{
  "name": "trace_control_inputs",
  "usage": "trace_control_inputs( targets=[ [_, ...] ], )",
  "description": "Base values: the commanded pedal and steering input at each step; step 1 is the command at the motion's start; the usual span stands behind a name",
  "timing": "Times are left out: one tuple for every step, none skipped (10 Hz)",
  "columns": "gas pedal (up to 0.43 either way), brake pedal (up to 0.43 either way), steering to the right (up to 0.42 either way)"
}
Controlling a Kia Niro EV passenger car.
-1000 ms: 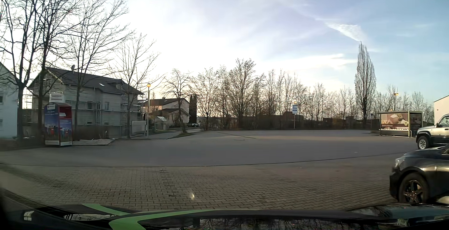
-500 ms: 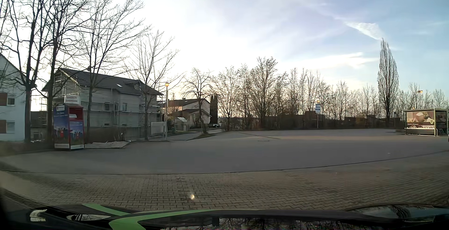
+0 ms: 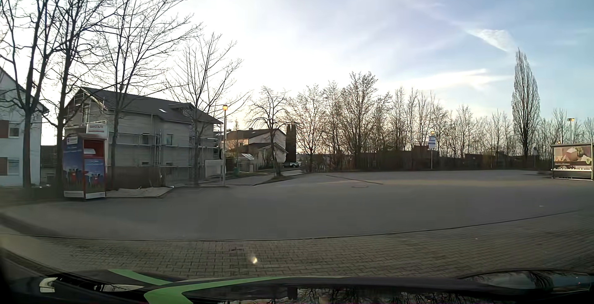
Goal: Follow the waypoints while adhering to traffic rules and regulations
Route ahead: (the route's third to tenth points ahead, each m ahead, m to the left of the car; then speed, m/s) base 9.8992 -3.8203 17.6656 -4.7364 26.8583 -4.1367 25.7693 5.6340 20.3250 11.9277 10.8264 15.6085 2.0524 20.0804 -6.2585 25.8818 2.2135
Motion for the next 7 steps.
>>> trace_control_inputs(
  targets=[
    [0.020,0.000,0.034],
    [0.020,0.000,0.063],
    [0.020,0.000,0.089],
    [0.020,0.000,0.109],
    [0.020,0.000,0.133],
    [0.020,0.000,0.152],
    [0.020,0.000,0.167]
  ],
)
